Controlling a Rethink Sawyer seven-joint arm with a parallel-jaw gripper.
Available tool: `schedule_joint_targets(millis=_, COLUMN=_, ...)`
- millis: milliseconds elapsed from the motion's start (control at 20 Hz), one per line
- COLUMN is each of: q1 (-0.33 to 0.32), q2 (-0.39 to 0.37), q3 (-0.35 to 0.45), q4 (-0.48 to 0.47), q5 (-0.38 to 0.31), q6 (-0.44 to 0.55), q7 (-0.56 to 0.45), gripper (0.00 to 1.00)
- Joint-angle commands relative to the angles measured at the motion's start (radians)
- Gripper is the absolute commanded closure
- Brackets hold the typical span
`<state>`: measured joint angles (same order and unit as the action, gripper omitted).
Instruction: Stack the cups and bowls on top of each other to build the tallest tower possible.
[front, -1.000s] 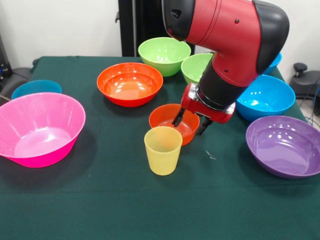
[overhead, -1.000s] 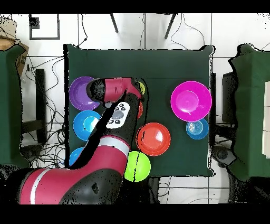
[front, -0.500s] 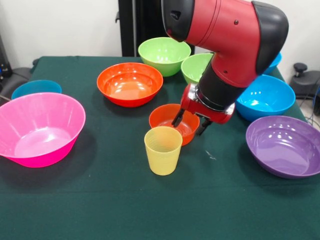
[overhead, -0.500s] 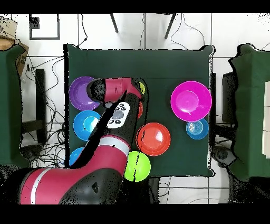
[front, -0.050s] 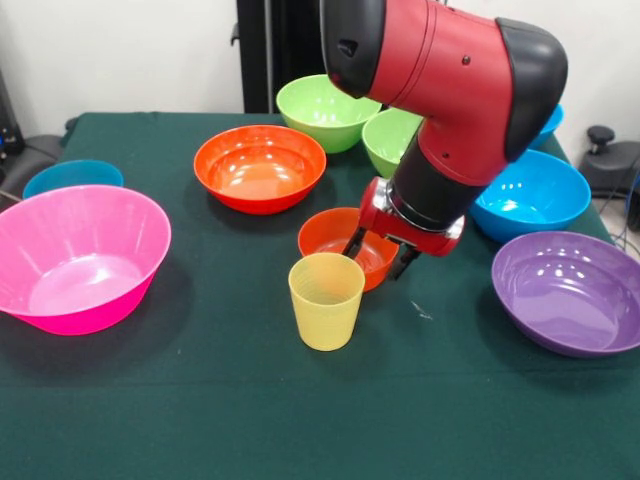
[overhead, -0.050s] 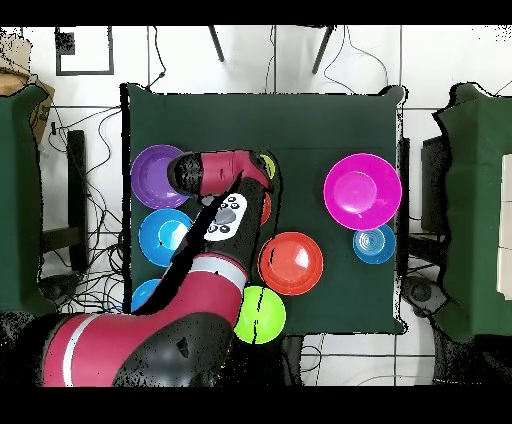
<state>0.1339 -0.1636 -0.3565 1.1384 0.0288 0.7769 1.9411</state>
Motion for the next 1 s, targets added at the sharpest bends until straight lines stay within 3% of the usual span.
schedule_joint_targets(millis=50, q1=-0.019, q2=0.027, q3=0.124, q4=0.046, q5=0.028, q6=-0.08, q7=0.142, gripper=0.0)
schedule_joint_targets(millis=1000, q1=0.005, q2=0.086, q3=0.082, q4=0.028, q5=0.018, q6=-0.135, q7=0.185, gripper=0.0)
